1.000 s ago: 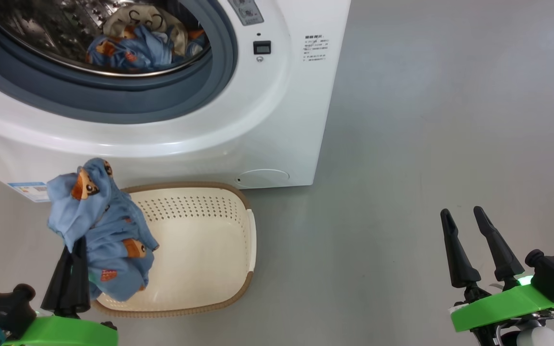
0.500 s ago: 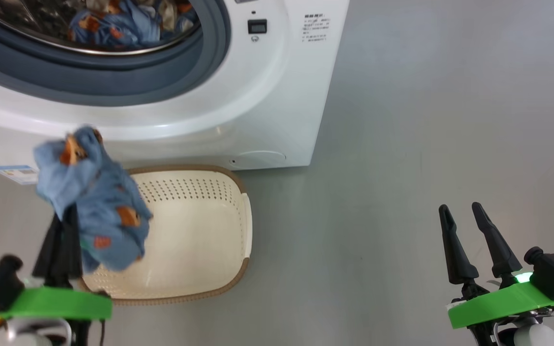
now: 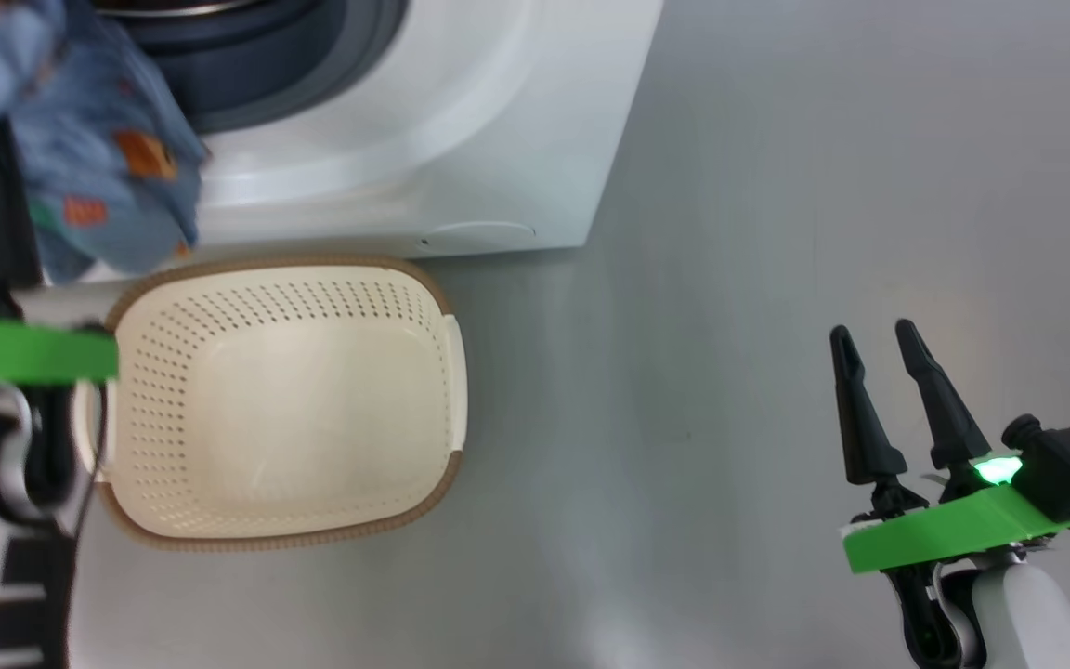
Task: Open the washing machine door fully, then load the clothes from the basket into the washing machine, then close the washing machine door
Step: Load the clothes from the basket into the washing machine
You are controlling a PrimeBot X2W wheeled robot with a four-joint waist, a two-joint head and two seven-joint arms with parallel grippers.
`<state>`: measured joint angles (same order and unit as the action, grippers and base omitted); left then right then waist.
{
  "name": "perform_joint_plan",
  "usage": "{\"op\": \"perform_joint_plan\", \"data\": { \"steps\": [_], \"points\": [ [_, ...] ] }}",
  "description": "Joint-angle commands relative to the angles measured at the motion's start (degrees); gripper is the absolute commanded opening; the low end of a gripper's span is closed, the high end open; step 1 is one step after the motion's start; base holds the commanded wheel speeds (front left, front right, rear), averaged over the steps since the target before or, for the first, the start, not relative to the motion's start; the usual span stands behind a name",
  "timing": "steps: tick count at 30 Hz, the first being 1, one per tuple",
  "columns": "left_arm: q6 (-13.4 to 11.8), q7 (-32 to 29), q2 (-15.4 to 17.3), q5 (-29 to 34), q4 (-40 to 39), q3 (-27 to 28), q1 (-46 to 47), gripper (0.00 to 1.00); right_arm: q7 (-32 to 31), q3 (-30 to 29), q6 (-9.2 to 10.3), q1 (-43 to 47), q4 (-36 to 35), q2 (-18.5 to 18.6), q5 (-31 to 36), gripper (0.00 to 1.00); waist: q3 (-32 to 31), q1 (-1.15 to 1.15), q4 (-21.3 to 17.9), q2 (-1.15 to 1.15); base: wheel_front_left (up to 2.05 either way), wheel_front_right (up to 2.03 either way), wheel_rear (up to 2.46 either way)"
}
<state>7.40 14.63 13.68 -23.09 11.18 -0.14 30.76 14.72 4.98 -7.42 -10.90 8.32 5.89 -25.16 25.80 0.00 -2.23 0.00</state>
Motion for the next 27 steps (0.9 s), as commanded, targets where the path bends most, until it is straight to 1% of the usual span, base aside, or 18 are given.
{"op": "perform_joint_plan", "data": {
  "steps": [1, 4, 5, 9, 16, 20, 24, 27],
  "points": [
    [0.1, 0.4, 2.8, 0.0, -0.3, 1.5, 2.9, 0.0, 0.3, 1.7, -0.07, -0.7, -1.4, -0.1, 0.4, 1.0, 2.4, 0.0, -1.1, 0.0, 0.0, 0.0, 0.0],
    [0.1, 0.4, 4.0, -1.0, 3.1, 1.3, 8.3, 0.0, 0.3, 2.2, -0.07, -1.8, -1.2, -0.5, 0.4, 1.0, 3.7, 0.0, -2.2, 0.0, 0.0, 0.0, 0.0],
    [0.1, 0.4, 5.2, -1.4, 5.9, 1.0, 11.6, 0.0, 0.3, 2.5, -0.07, -2.4, -1.1, -0.8, 0.3, 1.0, 4.4, 0.0, -3.1, 0.0, 0.0, 0.0, 0.0],
    [0.1, 0.4, 7.2, -1.8, 12.3, -0.2, 18.0, 0.0, 0.3, 3.3, -0.07, -3.4, -1.1, -1.4, 0.2, 1.0, 5.5, 0.0, -5.0, 0.0, 0.0, 0.0, 0.0],
    [0.1, 0.4, 9.3, -1.7, 25.6, -4.4, 28.5, 0.0, 0.3, 4.6, -0.07, -4.7, -1.1, -2.3, -0.1, 1.0, 8.2, 0.0, -7.7, 0.0, 0.0, 0.0, 0.0],
    [0.1, 0.4, 10.0, -1.5, 31.9, -6.6, 34.3, 0.0, 0.3, 5.4, -0.07, -5.4, -1.1, -2.6, -0.2, 1.0, 9.7, 0.0, -8.9, 0.0, 0.0, 0.0, 0.0],
    [0.1, 0.4, 11.2, -0.7, 36.2, -7.8, 39.5, 0.0, 0.3, 6.3, -0.07, -5.9, -1.0, -2.8, -0.3, 1.0, 10.7, 0.0, -10.2, 0.0, 0.0, 0.0, 0.0],
    [0.1, 0.4, 11.8, 1.0, 35.8, -7.3, 43.2, 0.0, 0.3, 6.5, -0.07, -6.3, -1.1, -2.9, -0.3, 1.0, 11.5, 0.0, -10.7, 0.0, 0.0, 0.0, 0.0]
  ]
}}
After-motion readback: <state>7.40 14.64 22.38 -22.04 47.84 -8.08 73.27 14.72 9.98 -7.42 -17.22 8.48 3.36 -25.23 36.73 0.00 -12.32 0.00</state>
